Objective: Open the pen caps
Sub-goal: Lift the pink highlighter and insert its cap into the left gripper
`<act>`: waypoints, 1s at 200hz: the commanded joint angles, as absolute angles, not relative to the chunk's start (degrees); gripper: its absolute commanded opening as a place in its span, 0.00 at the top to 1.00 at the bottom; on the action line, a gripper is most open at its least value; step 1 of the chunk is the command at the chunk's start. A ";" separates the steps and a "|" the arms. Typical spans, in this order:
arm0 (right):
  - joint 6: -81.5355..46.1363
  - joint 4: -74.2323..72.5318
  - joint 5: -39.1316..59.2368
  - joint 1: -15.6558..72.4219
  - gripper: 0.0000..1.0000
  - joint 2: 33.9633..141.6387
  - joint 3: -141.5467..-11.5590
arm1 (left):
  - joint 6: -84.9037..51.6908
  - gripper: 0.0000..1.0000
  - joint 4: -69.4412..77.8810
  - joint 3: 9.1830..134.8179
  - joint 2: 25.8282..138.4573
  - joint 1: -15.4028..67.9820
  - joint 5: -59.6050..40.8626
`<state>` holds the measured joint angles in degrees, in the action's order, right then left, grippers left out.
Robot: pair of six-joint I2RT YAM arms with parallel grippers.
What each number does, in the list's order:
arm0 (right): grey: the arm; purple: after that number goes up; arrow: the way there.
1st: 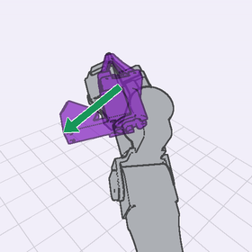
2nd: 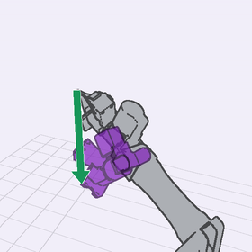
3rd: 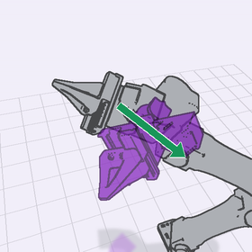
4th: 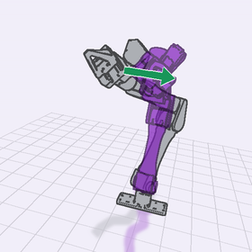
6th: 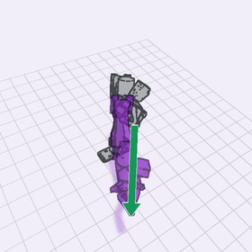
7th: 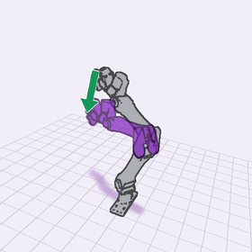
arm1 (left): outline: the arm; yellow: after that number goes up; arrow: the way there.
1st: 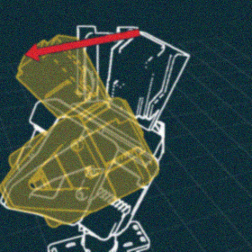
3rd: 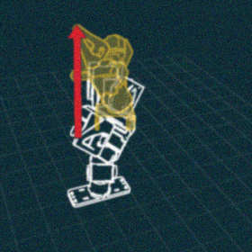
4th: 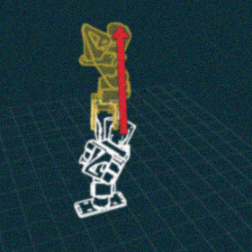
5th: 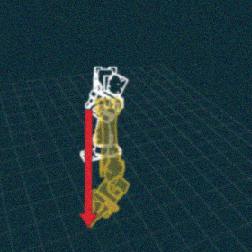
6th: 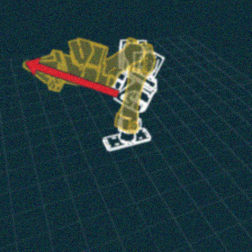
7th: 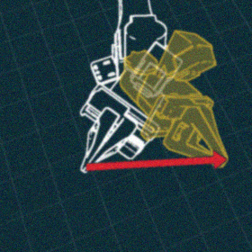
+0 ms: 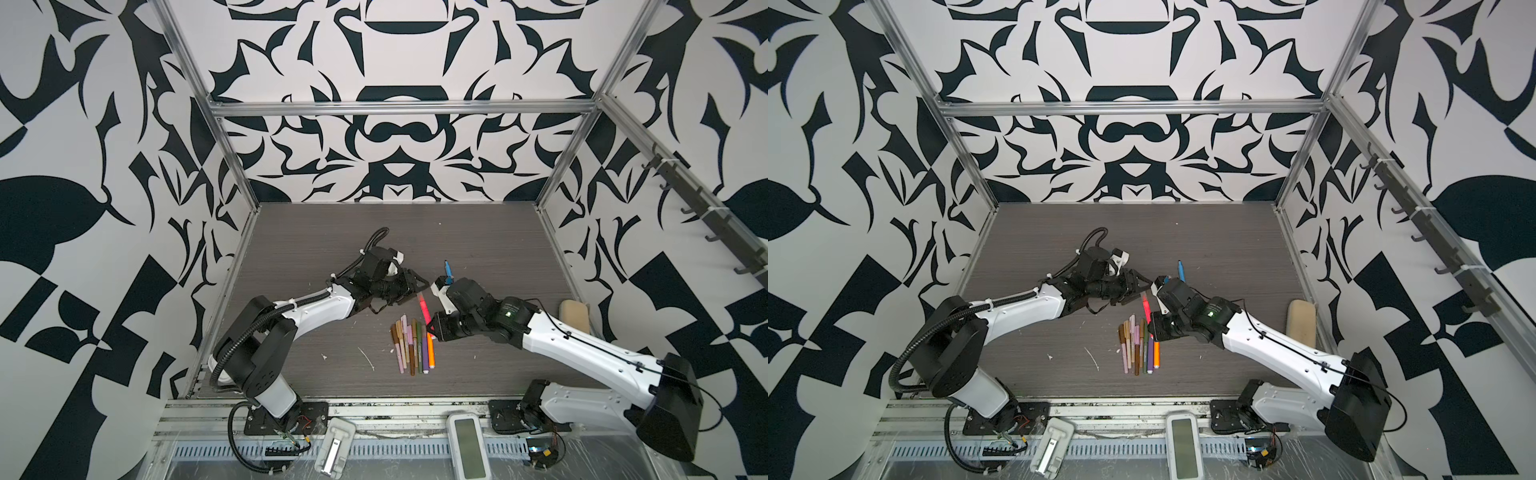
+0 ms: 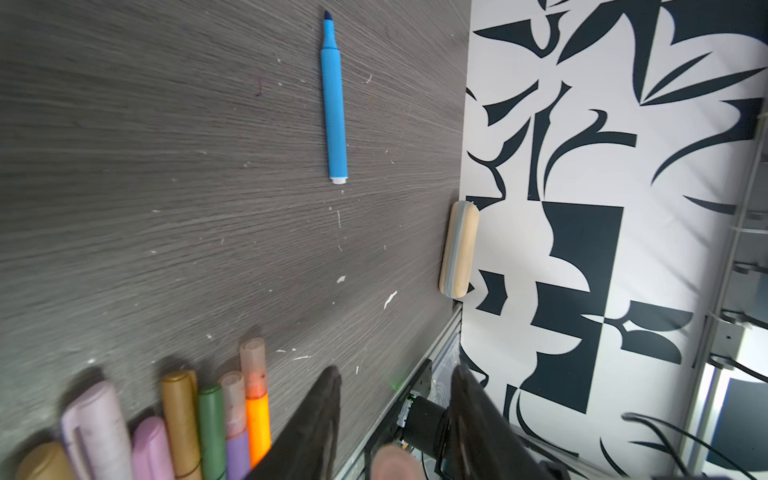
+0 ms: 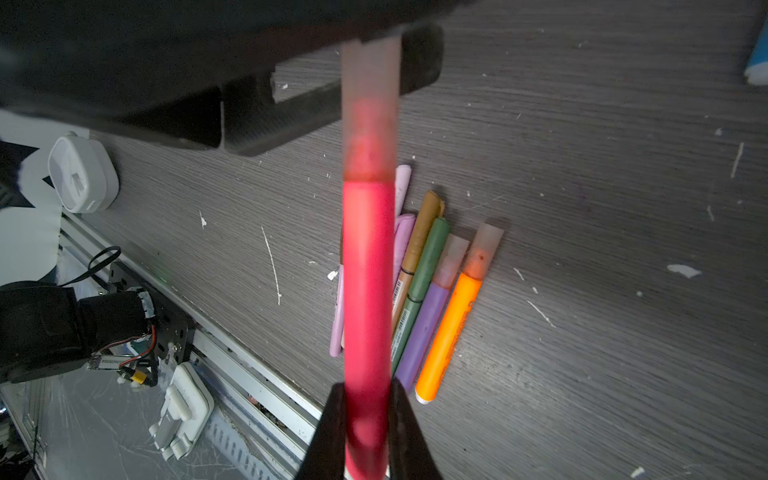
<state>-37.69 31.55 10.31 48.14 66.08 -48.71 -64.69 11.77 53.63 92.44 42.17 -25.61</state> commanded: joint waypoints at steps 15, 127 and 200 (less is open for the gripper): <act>-35.91 31.71 9.95 47.54 1.00 65.30 -51.27 | -65.83 0.58 13.13 54.23 92.72 43.06 -27.75; -33.84 34.81 8.69 46.10 0.60 65.98 -54.09 | -65.14 1.00 12.59 56.04 92.71 43.33 -29.99; -32.79 33.92 10.01 43.54 0.64 69.45 -55.81 | -64.45 1.00 11.52 56.24 91.78 43.32 -30.55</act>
